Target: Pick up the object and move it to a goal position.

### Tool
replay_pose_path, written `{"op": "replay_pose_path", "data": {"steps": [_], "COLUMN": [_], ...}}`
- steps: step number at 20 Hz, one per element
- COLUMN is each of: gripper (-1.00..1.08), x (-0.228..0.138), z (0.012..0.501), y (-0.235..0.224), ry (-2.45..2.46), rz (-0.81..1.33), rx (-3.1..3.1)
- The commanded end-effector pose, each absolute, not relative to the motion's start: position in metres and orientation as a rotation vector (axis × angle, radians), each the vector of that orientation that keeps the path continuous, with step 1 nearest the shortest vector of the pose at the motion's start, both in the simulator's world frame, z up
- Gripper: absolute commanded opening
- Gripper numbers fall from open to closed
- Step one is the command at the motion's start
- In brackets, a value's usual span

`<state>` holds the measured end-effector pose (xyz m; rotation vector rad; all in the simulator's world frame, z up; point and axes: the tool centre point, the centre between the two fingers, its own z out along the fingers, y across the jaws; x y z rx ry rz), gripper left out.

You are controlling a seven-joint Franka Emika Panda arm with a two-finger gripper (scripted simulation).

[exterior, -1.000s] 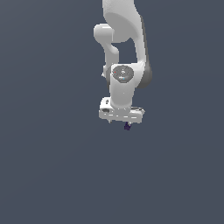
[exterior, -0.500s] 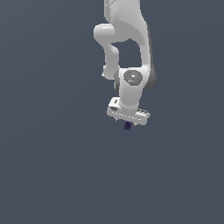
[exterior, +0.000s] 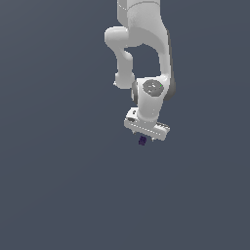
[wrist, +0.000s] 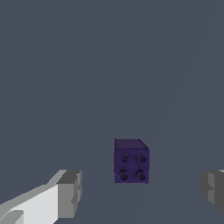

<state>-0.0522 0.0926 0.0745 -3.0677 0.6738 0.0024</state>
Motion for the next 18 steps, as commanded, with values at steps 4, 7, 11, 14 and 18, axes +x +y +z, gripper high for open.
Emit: {"op": "replay_pose_path", "data": {"steps": [4,7,11,14,18], "gripper": [1.00,1.00,1.00,1.00,1.00], "x": [-0.054,-0.054,-0.055,-0.055,-0.056], "z": [0.072,0.071,0.060,0.046,0.029], "y": [0.095,0.095,0.095,0.095,0.095], "ry": [0.701,0.695,0.697,0.699,0.700], "rz": [0.000,0.001,0.001,0.000,0.000], "rx": [-3.062,-3.064,-3.063,-3.063,-3.063]}}
